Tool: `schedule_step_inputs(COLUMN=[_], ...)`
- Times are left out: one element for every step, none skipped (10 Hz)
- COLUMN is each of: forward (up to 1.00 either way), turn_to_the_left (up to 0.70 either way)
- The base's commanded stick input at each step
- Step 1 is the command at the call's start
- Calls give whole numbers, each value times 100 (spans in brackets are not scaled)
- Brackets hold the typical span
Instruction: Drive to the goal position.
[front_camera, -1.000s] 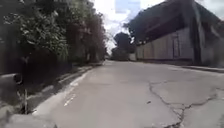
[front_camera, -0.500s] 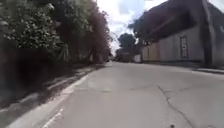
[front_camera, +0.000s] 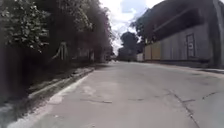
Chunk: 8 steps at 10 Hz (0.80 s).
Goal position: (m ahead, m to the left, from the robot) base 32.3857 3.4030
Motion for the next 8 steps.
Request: schedule_step_inputs(forward=[100,100,100,100,100,100,100,100], turn_to_the_left=[-1,-3,-5,-18,-38,-24,0,0])
